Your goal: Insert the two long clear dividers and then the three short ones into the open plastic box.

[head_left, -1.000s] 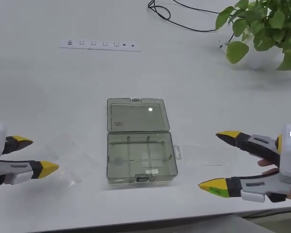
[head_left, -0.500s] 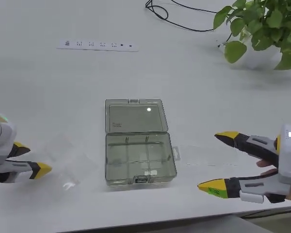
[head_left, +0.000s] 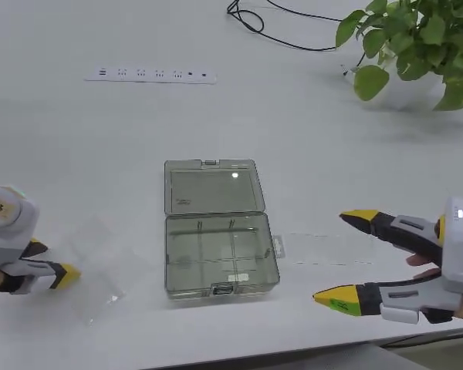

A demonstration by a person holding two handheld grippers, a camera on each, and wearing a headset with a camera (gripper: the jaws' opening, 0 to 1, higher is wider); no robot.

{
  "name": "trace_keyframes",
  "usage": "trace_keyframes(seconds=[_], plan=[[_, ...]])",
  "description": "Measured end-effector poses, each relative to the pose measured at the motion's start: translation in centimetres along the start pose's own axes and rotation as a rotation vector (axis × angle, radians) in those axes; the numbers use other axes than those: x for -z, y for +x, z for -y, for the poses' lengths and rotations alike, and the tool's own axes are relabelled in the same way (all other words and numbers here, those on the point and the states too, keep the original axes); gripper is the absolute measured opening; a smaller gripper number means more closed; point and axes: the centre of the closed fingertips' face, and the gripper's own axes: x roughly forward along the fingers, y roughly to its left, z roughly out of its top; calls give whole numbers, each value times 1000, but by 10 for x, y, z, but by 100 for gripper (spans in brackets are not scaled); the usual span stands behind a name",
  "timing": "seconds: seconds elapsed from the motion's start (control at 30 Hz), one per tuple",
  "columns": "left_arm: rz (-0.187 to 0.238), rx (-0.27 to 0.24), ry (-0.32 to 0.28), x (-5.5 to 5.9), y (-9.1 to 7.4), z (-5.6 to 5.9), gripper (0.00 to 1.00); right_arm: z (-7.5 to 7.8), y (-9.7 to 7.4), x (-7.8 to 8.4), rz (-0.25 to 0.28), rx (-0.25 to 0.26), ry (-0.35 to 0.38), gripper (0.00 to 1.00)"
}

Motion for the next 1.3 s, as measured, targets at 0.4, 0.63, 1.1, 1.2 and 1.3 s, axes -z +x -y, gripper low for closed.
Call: trace_keyframes(seconds=[0.4,0.63,1.1,1.2,1.3], plan=[[-58,-26,67,0,2,-2,39,1,0,2,5,5,9,82],[-81,-35,52,0,2,-4,38,0,2,2,8,5,12,82],[-117,-34,61,0,1,-7,33,3,2,6,11,9,18,82],[-136,-32,69,-1,2,-7,32,2,2,7,11,7,20,82],[-157,-30,72,-1,3,-8,32,2,2,6,13,7,20,82]])
